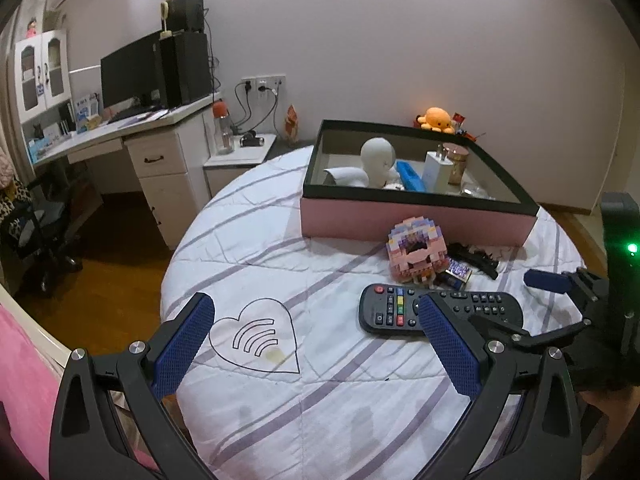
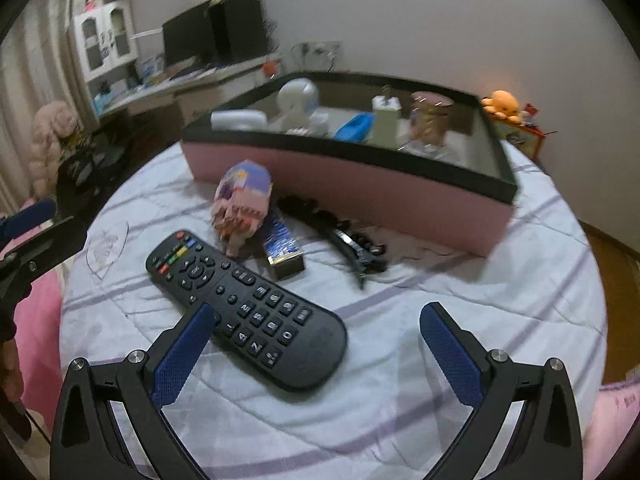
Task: Organize rigid objects
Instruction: 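Lower the right gripper onto the black remote and close on it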
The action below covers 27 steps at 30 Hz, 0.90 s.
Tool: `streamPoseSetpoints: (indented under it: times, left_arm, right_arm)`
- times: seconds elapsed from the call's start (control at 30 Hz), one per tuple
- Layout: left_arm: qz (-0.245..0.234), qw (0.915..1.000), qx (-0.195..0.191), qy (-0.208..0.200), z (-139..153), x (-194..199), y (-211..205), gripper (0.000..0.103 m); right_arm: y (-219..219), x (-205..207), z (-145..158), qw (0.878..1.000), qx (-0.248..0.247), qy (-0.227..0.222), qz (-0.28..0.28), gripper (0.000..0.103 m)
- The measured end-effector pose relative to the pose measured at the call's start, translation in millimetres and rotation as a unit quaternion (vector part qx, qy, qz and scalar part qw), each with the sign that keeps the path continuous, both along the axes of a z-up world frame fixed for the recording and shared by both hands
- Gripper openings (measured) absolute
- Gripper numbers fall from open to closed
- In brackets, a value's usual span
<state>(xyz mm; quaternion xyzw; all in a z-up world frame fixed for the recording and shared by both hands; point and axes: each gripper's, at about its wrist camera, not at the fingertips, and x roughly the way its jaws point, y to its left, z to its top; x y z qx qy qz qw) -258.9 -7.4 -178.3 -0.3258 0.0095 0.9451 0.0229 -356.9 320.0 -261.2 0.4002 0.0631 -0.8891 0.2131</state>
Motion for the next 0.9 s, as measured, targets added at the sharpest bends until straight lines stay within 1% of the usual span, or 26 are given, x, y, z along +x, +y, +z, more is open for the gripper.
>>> streamPoseSetpoints:
  times: [0.07, 0.13, 0.2, 0.33, 0.4, 0.57, 0.63, 0.7, 0.73, 0.9]
  left_arm:
    - [-0.001, 1.0000, -0.004, -0.004, -2, 0, 1, 0.103]
    - [-0.004, 1.0000, -0.004, -0.004, -1, 3, 2, 0.103]
    - [-0.006, 1.0000, -0.005, -0.002, 1, 6, 2, 0.103]
    - [-0.008, 1.0000, -0.004, 0.001, 5, 15, 0, 0.103]
    - [-0.007, 1.0000, -0.002, 0.003, 6, 19, -2, 0.103]
    - [0.001, 1.0000, 0.005, 0.002, 8, 30, -12, 0.103]
    - [0.008, 0.9999, 0.010, 0.002, 8, 34, -18, 0.103]
    - [0.015, 0.9998, 0.016, 0.001, 8, 38, -24, 0.103]
    - [0.017, 0.9997, 0.019, 0.001, 8, 41, -27, 0.103]
    - [0.028, 0.9994, 0.021, 0.000, 8, 44, -33, 0.103]
  right_arm:
    - [-2, 0, 0, 1.000, -0.002, -0.002, 0.004, 0.103]
    - [-4, 4, 0, 1.000, -0.014, -0.007, 0.014, 0.100]
    - [-6, 8, -2, 0.999, -0.027, -0.018, 0.026, 0.086]
    - [-17, 26, -1, 0.999, -0.014, -0.017, 0.038, 0.075]
    - [-21, 37, 2, 0.999, -0.024, -0.017, 0.045, 0.064]
    - [-43, 63, 7, 0.996, -0.022, -0.016, 0.086, 0.063]
    - [-47, 65, 10, 0.996, -0.017, -0.001, 0.082, 0.063]
    - [-51, 59, 12, 0.997, 0.006, 0.016, 0.072, 0.063]
    - [-52, 55, 13, 0.997, 0.007, 0.021, 0.074, 0.063]
    - [-78, 30, 7, 0.993, 0.022, 0.006, 0.112, 0.063]
